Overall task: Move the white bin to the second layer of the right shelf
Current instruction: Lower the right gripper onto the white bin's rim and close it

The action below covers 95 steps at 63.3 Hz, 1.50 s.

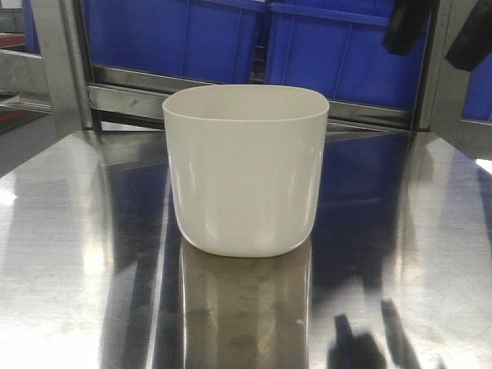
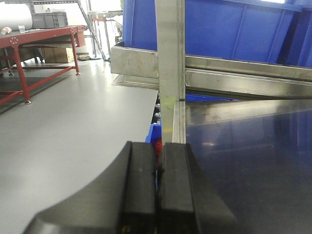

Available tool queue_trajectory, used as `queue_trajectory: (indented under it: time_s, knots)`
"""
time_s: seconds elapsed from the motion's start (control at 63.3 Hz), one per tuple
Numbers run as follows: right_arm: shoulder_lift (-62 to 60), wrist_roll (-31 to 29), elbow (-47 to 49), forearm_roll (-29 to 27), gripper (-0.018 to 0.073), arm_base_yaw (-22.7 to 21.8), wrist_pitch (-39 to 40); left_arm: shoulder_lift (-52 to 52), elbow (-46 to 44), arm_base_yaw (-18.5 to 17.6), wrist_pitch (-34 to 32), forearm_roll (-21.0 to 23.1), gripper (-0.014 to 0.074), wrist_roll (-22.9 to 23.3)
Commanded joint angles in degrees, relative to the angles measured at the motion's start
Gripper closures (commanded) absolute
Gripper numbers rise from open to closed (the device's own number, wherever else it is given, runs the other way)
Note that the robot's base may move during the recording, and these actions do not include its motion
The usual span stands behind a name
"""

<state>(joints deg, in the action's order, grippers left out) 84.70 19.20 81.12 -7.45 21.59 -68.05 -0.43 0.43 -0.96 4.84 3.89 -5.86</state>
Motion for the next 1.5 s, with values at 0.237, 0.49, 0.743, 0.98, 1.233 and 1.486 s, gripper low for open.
queue_trajectory:
  time_s: [0.237, 0.49, 0.743, 0.98, 1.233, 1.486]
  knots:
    - [6.54, 0.52, 12.94, 0.69, 0.006, 3.31, -4.74, -0.75, 2.11, -0.11, -4.84, 0.35, 0.0512, 0.15]
    - [8.13, 13.6, 13.45, 2.69, 0.006, 6.14, -4.81, -0.75, 2.11, -0.11, -4.84, 0.35, 0.0512, 0.15]
    - [11.02, 15.22, 13.65, 6.51, 0.006, 9.24, -4.7, -0.75, 2.11, -0.11, -4.84, 0.35, 0.0512, 0.15]
    - [14.07, 15.22, 13.65, 7.45, 0.006, 10.55, -4.57, -0.75, 2.11, -0.11, -4.84, 0.35, 0.0512, 0.15]
    - [16.73, 15.28, 13.65, 8.04, 0.006, 10.55, -4.19, -0.75, 2.11, -0.11, -4.84, 0.35, 0.0512, 0.15]
    - [16.79, 15.28, 13.65, 8.1, 0.006, 10.55, -4.31, -0.75, 2.11, -0.11, -4.84, 0.35, 0.0512, 0.15]
